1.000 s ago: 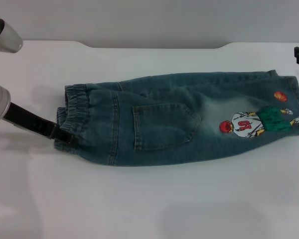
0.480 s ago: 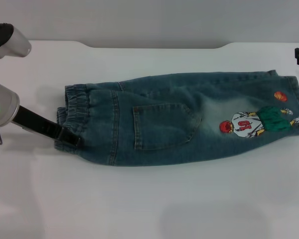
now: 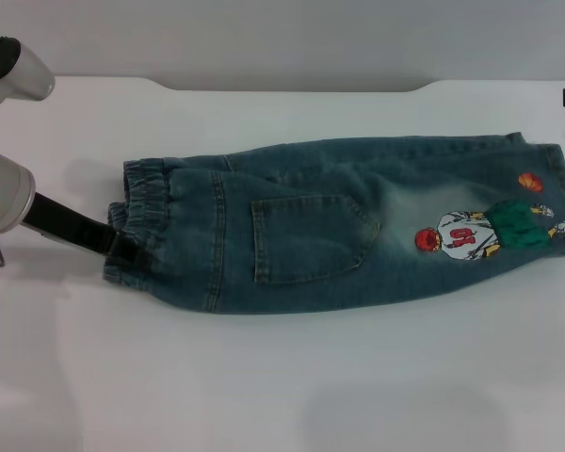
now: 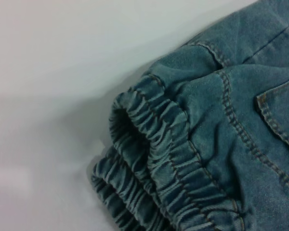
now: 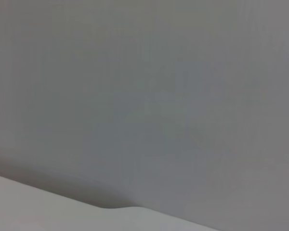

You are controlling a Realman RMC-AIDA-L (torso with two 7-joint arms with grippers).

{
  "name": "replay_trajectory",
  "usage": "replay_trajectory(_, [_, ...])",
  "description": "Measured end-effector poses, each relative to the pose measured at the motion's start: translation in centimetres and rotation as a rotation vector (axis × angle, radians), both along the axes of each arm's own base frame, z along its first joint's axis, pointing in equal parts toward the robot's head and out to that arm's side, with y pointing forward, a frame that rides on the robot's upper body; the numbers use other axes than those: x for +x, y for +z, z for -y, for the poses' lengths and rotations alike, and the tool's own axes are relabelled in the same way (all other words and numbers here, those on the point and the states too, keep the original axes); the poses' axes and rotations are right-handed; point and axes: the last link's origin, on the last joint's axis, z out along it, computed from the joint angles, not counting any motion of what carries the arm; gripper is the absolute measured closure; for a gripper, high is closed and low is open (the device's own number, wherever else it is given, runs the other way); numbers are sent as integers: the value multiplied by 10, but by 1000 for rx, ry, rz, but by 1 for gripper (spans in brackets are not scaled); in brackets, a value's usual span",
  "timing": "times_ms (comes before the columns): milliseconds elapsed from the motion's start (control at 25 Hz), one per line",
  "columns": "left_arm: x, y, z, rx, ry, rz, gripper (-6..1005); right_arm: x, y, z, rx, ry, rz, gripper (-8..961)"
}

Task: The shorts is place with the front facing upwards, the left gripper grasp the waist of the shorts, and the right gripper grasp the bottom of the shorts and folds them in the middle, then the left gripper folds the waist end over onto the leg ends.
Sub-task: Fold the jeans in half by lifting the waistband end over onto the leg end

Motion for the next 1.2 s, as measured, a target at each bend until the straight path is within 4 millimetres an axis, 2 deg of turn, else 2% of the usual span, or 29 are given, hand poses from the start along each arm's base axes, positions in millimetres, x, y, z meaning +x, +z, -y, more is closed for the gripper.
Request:
replay_trajectory(40, [0,0,0,0,0,-1,433,0,0,0,1,0,0,475])
replay_trajectory(160, [0,0,0,-2,0,-3,659,0,0,0,2,0,0,477])
replay_trajectory(600, [2,3,-2,2,-10,-10,875,-4,-4,-1,-13,10,1,485])
replay_trajectory(840, [10,9,-5,10,-37,-16,923,-10,-23,-5,-67,25,0,489])
replay_trajectory(1040, [19,15,-8,18,-62,-21,926,-18,-41,-8,-126,44,8,492])
replay_trajectory(1200, [23,18,-9,22,-74,-24,925,-22,-48,-8,-148,56,15,495])
